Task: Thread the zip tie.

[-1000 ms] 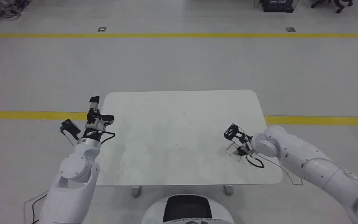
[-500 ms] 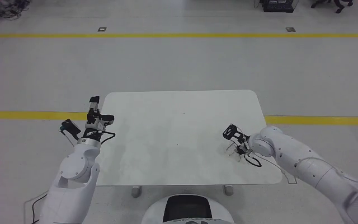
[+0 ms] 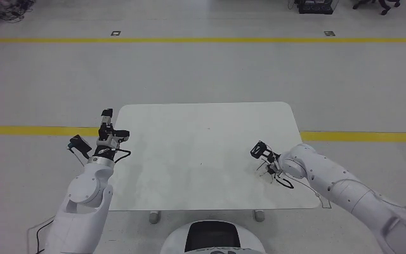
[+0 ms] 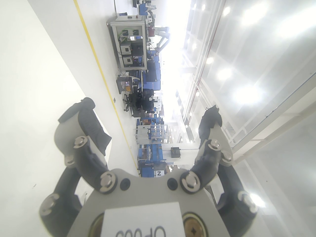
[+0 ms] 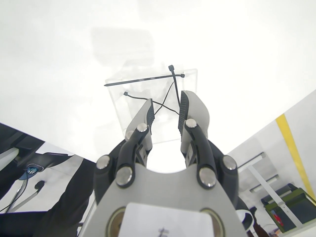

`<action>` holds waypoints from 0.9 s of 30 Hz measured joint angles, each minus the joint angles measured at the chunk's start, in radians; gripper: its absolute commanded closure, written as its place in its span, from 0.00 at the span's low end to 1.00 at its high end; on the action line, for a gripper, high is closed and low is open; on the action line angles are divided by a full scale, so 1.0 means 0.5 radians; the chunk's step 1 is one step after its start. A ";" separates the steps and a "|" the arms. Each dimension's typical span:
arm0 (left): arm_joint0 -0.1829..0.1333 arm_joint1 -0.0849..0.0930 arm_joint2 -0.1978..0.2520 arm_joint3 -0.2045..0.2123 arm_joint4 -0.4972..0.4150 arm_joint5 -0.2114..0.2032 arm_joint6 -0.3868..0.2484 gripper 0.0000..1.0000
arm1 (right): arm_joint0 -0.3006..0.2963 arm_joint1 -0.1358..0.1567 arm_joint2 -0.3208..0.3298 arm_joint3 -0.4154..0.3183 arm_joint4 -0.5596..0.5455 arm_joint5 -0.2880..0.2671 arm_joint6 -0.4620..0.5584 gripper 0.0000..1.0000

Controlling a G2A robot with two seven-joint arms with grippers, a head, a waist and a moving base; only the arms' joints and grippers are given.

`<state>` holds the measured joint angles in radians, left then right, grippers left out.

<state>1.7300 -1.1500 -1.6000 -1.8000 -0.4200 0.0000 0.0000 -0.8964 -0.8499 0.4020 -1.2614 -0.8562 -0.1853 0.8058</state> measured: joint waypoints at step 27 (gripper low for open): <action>0.000 0.000 0.000 0.000 0.000 0.000 0.000 0.00 | -0.101 -0.098 0.119 0.070 -0.248 0.032 -0.024 0.90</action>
<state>1.7300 -1.1500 -1.6000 -1.8000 -0.4200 0.0000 0.0000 -0.9468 -0.8987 0.4616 -1.2265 -0.9803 -0.1695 0.7936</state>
